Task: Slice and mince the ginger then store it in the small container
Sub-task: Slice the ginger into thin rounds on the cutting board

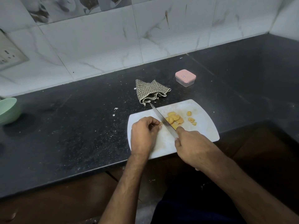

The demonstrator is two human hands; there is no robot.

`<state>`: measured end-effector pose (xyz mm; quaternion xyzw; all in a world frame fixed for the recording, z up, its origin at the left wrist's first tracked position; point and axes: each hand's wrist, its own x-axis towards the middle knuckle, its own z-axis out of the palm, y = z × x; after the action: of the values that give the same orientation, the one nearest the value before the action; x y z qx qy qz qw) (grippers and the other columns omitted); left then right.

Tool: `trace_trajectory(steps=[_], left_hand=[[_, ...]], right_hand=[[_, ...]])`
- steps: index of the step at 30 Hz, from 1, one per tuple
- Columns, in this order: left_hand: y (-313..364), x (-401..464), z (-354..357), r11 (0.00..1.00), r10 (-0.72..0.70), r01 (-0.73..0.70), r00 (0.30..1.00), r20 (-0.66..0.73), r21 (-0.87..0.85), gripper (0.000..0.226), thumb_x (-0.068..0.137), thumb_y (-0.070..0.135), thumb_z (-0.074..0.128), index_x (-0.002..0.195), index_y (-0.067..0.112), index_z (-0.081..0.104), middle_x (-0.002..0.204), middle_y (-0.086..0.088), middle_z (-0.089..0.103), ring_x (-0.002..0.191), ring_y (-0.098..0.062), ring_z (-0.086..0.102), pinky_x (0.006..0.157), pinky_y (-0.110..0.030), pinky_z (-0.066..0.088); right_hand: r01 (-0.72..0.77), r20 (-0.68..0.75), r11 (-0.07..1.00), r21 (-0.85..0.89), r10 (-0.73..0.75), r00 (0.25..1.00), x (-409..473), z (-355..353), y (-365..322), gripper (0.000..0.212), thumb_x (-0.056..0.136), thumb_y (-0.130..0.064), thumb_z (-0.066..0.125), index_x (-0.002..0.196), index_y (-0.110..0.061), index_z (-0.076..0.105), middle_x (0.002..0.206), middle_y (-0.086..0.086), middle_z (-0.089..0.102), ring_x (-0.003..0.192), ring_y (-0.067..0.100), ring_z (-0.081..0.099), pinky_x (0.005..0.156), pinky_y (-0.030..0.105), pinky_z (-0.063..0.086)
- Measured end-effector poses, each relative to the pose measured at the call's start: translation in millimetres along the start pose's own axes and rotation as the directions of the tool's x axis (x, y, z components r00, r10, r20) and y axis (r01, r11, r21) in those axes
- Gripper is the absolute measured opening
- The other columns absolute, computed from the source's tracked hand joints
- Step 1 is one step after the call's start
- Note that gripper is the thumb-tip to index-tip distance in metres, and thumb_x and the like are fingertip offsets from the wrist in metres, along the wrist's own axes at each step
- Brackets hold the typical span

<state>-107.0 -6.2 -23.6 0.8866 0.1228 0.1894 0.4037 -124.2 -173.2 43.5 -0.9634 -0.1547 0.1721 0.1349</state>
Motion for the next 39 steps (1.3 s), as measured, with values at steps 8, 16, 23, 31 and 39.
trace_trajectory(steps=[8, 16, 23, 31, 39], left_hand=[[-2.4, 2.0, 0.5, 0.997, -0.02, 0.024, 0.998, 0.058, -0.072, 0.013, 0.081, 0.017, 0.086, 0.086, 0.025, 0.078, 0.074, 0.013, 0.072, 0.067, 0.002, 0.062, 0.066, -0.016, 0.051], [-5.7, 5.1, 1.3, 0.996, -0.01, 0.015, 0.999, 0.054, -0.093, 0.011, 0.085, 0.013, 0.082, 0.09, 0.022, 0.078, 0.076, 0.01, 0.073, 0.068, 0.001, 0.062, 0.069, -0.017, 0.054], [-4.8, 2.9, 1.4, 0.998, -0.031, 0.031, 1.0, 0.001, -0.057, 0.003, 0.087, 0.021, 0.08, 0.086, 0.025, 0.079, 0.073, 0.015, 0.072, 0.068, 0.0, 0.064, 0.067, -0.021, 0.056], [-0.3, 1.5, 1.8, 0.997, 0.014, -0.012, 0.999, -0.029, 0.081, 0.008, 0.089, 0.027, 0.074, 0.082, 0.026, 0.071, 0.074, 0.013, 0.067, 0.068, -0.002, 0.061, 0.067, -0.028, 0.054], [-0.7, 2.7, 7.0, 0.988, 0.09, -0.095, 0.995, 0.045, 0.12, 0.022, 0.082, 0.042, 0.083, 0.093, 0.023, 0.078, 0.084, 0.012, 0.065, 0.077, -0.01, 0.064, 0.079, -0.042, 0.057]], right_hand=[[-0.011, -0.005, 1.0, 0.006, 0.011, 1.0, 0.4, 3.7, 4.2, 0.032, 0.106, -0.032, 0.036, 0.135, -0.021, 0.039, 0.097, 0.0, 0.055, 0.082, 0.014, 0.059, 0.071, 0.034, 0.059], [0.017, -0.055, 1.0, 0.017, -0.016, 0.998, 2.3, 5.4, 2.4, 0.029, 0.106, -0.031, 0.036, 0.132, -0.022, 0.04, 0.091, -0.003, 0.055, 0.078, 0.013, 0.058, 0.068, 0.032, 0.056], [0.03, -0.076, 1.0, 0.005, -0.029, 0.997, 1.1, 7.2, 2.7, 0.028, 0.105, -0.032, 0.037, 0.131, -0.023, 0.039, 0.096, -0.001, 0.058, 0.089, 0.016, 0.061, 0.081, 0.036, 0.057], [0.039, -0.102, 0.999, 0.001, -0.039, 0.994, 0.4, 11.7, 4.5, 0.027, 0.104, -0.033, 0.037, 0.129, -0.024, 0.041, 0.097, -0.001, 0.06, 0.089, 0.017, 0.062, 0.082, 0.04, 0.058], [0.009, -0.099, 1.0, 0.018, -0.007, 0.995, -4.5, 3.6, 17.0, 0.024, 0.105, -0.033, 0.034, 0.126, -0.023, 0.042, 0.089, -0.002, 0.056, 0.082, 0.016, 0.06, 0.074, 0.037, 0.057]])
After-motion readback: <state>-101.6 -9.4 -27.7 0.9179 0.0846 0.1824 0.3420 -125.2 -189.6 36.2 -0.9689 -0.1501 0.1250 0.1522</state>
